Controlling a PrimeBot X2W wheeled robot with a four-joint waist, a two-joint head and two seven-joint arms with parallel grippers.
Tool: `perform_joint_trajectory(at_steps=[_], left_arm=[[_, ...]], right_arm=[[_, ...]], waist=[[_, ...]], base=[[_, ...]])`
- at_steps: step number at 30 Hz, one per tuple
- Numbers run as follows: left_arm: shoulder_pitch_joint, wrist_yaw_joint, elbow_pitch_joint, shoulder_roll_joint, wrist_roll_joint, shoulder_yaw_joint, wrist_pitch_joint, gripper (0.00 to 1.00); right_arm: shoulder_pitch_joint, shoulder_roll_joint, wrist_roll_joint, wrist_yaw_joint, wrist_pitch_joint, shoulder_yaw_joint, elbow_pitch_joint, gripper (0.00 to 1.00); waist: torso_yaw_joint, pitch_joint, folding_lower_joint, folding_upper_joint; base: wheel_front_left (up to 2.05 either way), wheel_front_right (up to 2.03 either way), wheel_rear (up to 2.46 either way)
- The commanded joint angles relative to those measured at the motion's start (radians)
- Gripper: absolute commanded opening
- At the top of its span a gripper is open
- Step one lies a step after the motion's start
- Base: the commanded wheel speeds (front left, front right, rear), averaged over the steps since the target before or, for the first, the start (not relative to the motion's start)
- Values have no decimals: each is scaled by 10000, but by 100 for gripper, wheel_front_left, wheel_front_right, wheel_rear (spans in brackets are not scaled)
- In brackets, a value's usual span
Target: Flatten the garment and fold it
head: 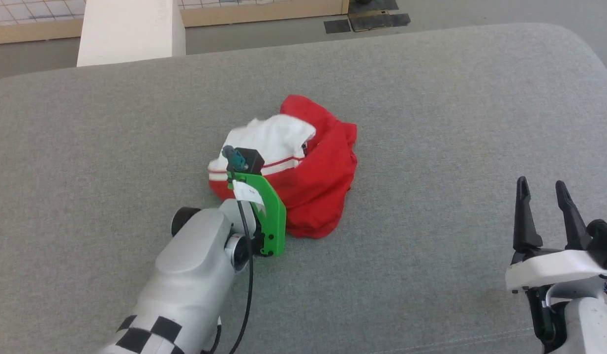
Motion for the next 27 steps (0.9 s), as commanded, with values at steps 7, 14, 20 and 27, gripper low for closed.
perform_joint_trajectory(at_steps=[7, 14, 20, 27], left_arm=[[151, 377, -732, -25, -1520, -409, 582, 100], [-383, 521, -1715, -26, -2884, 366, 679, 100], [-455, 752, -3032, 641, -3338, 1686, -738, 100], [456, 1225, -4138, 2055, -2040, 2517, -4035, 100]], right_arm=[[55, 8, 86, -15, -82, 4, 145, 100], [453, 9, 95, -15, -84, 26, 185, 100], [668, 9, 199, -15, -84, 171, 127, 100], [717, 9, 251, -15, -85, 281, 158, 100]], waist=[[460, -459, 1, 0], [1026, -1256, 1, 0], [1380, -1646, 1, 0], [1610, -1777, 1, 0]], base=[[0, 0, 0], [0, 0, 0], [0, 0, 0], [0, 0, 0]])
